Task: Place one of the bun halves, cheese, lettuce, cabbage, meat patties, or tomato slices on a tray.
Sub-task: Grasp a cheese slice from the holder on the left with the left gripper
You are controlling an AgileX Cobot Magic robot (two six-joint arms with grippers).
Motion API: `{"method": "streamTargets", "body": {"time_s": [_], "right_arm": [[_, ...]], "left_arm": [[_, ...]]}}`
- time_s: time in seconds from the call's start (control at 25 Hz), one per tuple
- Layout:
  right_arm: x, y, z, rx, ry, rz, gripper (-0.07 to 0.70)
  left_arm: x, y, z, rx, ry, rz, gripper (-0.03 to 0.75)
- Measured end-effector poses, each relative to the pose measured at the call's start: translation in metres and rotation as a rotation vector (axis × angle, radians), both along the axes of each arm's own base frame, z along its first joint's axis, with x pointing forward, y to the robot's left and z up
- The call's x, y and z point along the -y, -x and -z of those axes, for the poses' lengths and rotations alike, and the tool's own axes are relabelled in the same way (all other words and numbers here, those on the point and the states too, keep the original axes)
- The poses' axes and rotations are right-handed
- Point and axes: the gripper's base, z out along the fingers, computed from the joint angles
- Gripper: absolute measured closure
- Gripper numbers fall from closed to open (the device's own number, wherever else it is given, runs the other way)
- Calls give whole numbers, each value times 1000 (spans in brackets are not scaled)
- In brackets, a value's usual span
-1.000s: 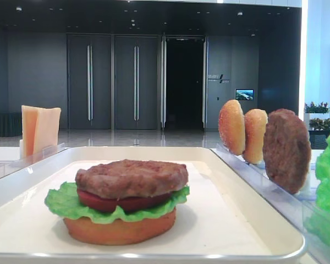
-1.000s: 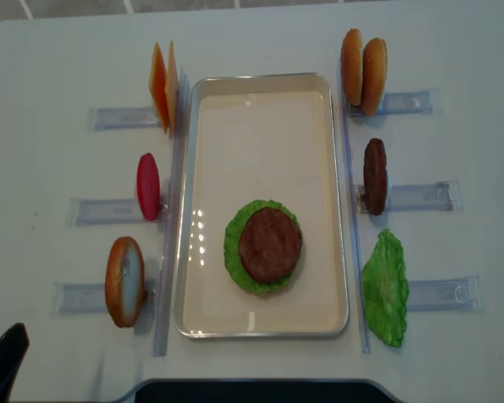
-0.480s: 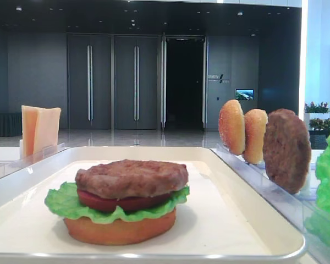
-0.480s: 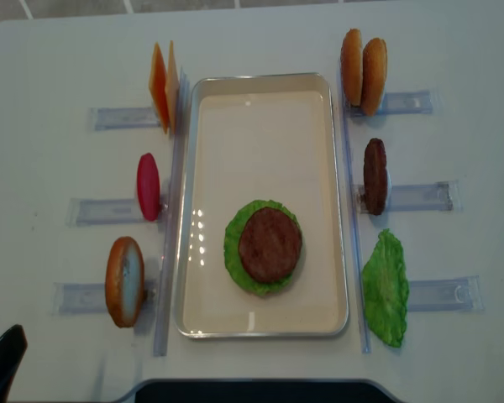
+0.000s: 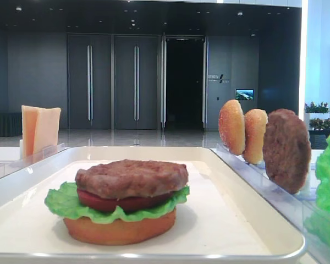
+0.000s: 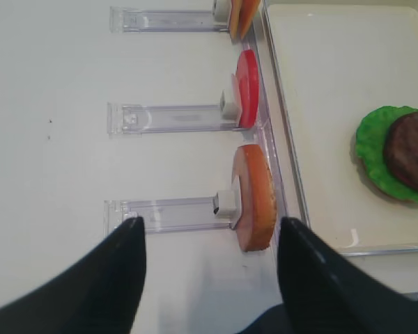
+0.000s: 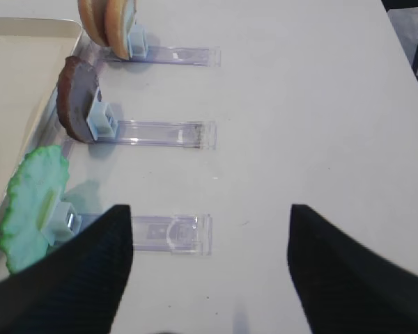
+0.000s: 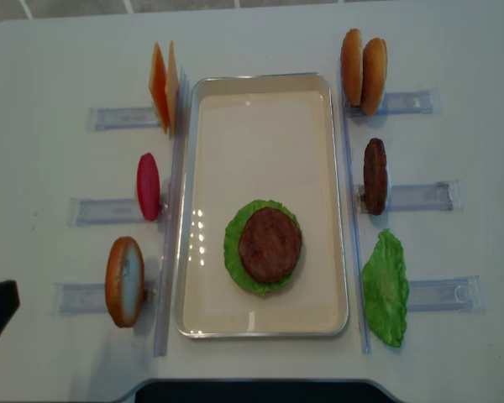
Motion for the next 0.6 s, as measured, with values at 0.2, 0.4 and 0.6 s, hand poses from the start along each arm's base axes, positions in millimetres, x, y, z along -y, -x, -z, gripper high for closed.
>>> {"method": "streamTargets", "body": {"time_s": [0.2,0.4,0.6], "right_arm": [[0,0,0,0,0,0,149],[0,0,0,0,0,0,149],[0,0,0,0,0,0,149]], "left_arm": [[-1,-35,-25,-99,1,2,263],[-4,-78,-38,-188,-20,-7,263],[-7,-123,-51,-265,-34,-9,263]]}}
